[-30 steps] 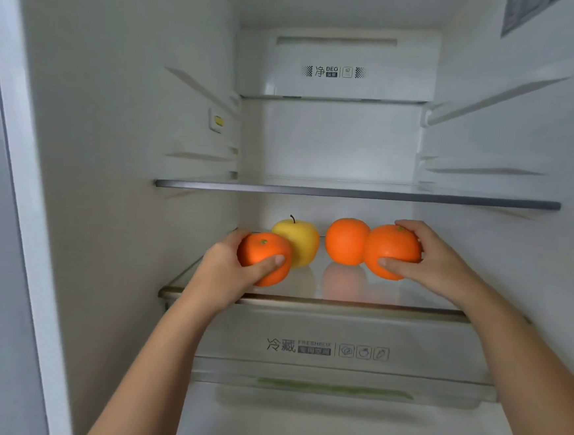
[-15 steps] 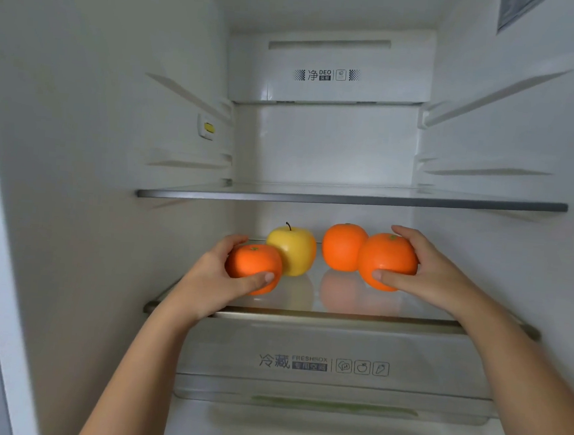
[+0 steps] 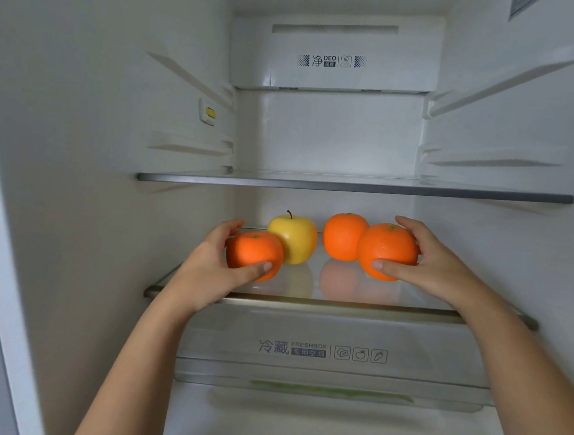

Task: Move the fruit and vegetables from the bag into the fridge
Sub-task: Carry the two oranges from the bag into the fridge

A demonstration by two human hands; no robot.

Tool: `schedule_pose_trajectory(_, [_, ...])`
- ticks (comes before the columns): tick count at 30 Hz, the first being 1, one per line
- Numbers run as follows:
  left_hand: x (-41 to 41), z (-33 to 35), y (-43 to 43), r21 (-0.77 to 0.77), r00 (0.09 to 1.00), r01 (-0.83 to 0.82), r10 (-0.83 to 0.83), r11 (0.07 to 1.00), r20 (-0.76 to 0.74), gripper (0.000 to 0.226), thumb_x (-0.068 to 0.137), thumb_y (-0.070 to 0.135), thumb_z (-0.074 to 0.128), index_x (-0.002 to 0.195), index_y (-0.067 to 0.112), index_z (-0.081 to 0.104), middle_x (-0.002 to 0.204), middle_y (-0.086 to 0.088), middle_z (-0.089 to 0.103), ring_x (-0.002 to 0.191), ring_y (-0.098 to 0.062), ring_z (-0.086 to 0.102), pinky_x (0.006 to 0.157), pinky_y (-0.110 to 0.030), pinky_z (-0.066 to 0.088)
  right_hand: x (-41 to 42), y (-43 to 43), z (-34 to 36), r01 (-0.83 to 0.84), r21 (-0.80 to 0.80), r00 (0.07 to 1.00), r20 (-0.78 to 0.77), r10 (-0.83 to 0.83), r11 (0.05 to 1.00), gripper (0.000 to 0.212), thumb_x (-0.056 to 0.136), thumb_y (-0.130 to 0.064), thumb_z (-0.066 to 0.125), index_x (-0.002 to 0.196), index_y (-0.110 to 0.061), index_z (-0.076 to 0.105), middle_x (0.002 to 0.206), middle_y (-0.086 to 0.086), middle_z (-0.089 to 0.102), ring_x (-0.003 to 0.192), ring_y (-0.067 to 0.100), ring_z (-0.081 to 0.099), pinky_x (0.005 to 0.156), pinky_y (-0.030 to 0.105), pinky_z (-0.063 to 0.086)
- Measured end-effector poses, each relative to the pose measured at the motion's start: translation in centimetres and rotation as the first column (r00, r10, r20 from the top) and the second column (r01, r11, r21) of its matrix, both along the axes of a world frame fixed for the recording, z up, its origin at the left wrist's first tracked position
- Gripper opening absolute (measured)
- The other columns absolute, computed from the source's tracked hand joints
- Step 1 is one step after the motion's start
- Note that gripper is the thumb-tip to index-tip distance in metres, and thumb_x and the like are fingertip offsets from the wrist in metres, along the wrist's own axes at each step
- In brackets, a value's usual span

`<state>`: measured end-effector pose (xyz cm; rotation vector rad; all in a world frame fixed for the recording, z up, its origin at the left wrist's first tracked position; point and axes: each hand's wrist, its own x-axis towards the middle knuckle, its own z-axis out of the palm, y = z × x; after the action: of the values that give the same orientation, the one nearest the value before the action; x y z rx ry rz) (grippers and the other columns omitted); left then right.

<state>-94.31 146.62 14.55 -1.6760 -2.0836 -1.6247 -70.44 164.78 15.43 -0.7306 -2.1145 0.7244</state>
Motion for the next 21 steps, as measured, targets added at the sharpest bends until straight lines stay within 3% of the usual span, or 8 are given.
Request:
schedule_pose_trajectory(2, [0.3,-0.1,-0.1,0.007,0.999,-0.036,0.036,0.999,-0.022,0.089,0.061,0.043,0.077,0.136,0.022,0.035,0.133,0.002,0.041,0.107,-0.007,0.045,0.057,0.003,0.036,0.1,-0.2,0.2,0.013,0.025,1.0,-0.027,-0.013,1.0,0.082,0.074,-0.031,0.073,0.14,-0.03,0.025,0.143,-0.001,0.032,0.111,0.011,0.038,0.092,0.031,0.034])
schedule_pose_trajectory(4, [0.7,-0.2,-0.4,0.022,0.994,-0.091,0.092,0.996,-0.064,0.079,0.072,0.03,0.077,0.137,0.02,0.033,0.139,-0.001,0.037,0.113,-0.007,0.039,0.072,0.0,0.033,0.3,-0.7,0.3,0.049,0.068,0.998,-0.041,-0.046,0.996,0.08,0.075,-0.035,0.071,0.141,-0.029,0.025,0.143,0.001,0.032,0.117,0.013,0.038,0.094,0.032,0.035])
schedule_pose_trajectory(7, [1.5,-0.6,-1.4,0.045,0.97,-0.175,0.18,0.984,-0.165,0.074,0.074,0.028,0.073,0.137,0.018,0.034,0.14,-0.005,0.033,0.121,-0.013,0.038,0.092,-0.014,0.026,0.7,-1.7,0.1,0.15,0.2,0.986,0.039,-0.161,0.968,0.081,0.076,-0.042,0.067,0.142,-0.026,0.022,0.145,0.003,0.028,0.127,0.02,0.036,0.098,0.039,0.033])
schedule_pose_trajectory(13, [3.3,-2.1,-3.9,0.139,0.914,-0.237,0.269,0.962,-0.303,0.061,0.078,0.029,0.069,0.132,0.016,0.043,0.136,-0.006,0.04,0.128,-0.017,0.036,0.096,-0.012,0.021,0.7,-5.3,-0.7,0.324,0.4,0.941,-0.043,-0.336,0.857,0.074,0.079,-0.036,0.066,0.14,-0.013,0.031,0.138,0.013,0.035,0.125,0.03,0.035,0.096,0.041,0.034])
schedule_pose_trajectory(18, [5.5,-3.5,-5.8,0.173,0.86,-0.264,0.313,0.949,-0.404,0.056,0.081,0.045,0.044,0.127,0.014,0.052,0.131,-0.003,0.051,0.119,-0.02,0.046,0.097,-0.028,0.036,-0.8,-9.3,-2.1,0.387,0.587,0.918,-0.171,-0.358,0.711,0.046,0.073,-0.014,0.07,0.114,0.001,0.054,0.106,0.025,0.054,0.095,0.045,0.051,0.083,0.051,0.042])
schedule_pose_trajectory(21, [7.1,-4.5,-7.4,0.24,0.813,-0.283,0.365,0.929,-0.453,0.047,0.082,0.036,0.043,0.12,0.01,0.058,0.124,-0.006,0.057,0.113,-0.023,0.05,0.093,-0.034,0.042,-2.1,-12.4,-3.2,0.307,0.634,0.948,-0.139,-0.286,0.71,0.04,0.078,-0.028,0.053,0.108,-0.002,0.059,0.102,0.021,0.059,0.092,0.042,0.055,0.079,0.05,0.046])
